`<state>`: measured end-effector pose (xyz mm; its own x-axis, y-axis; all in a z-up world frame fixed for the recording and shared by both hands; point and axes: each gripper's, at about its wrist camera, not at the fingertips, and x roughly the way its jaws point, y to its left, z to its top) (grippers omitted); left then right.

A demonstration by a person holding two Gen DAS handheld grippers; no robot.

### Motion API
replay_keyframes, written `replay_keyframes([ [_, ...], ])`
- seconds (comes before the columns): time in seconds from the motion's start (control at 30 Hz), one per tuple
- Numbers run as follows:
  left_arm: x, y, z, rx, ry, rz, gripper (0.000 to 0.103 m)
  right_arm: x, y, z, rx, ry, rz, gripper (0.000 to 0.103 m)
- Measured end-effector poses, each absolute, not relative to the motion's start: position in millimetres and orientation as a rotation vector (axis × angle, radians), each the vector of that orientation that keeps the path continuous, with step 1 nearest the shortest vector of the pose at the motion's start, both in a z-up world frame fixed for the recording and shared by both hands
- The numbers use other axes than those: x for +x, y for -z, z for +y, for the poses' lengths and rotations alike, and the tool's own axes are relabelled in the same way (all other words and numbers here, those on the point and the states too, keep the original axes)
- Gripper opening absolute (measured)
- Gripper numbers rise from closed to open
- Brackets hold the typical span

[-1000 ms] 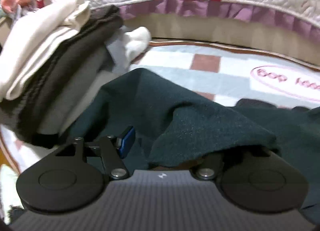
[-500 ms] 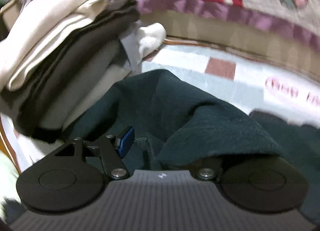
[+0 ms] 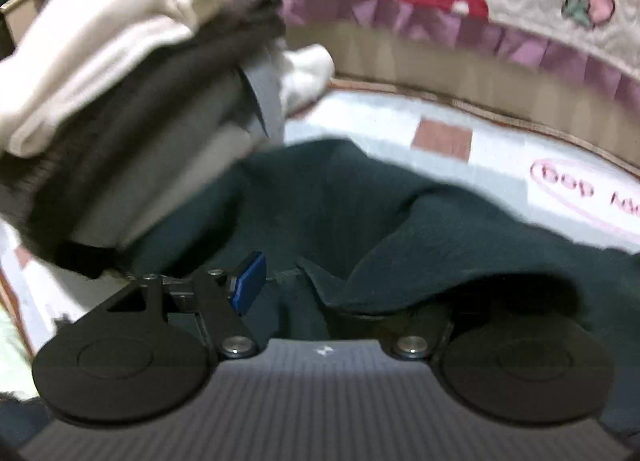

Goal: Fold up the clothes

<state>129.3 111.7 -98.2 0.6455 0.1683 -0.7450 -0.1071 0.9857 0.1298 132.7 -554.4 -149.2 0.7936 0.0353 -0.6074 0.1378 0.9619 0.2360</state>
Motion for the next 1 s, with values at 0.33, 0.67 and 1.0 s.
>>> replay_keyframes([
  [0.33, 145, 9, 79, 0.22, -0.144, 0.365, 0.006, 79, 122, -596, 0.395, 0.304, 0.416, 0.003],
  [0.67, 164, 88, 46, 0.364, -0.136, 0.476, 0.008, 88, 162, -643, 0.385, 0.439, 0.471, 0.007],
  [1.0, 146, 34, 45, 0.344, -0.132, 0.325, 0.009, 94, 155, -644, 0.342, 0.424, 0.473, 0.009],
])
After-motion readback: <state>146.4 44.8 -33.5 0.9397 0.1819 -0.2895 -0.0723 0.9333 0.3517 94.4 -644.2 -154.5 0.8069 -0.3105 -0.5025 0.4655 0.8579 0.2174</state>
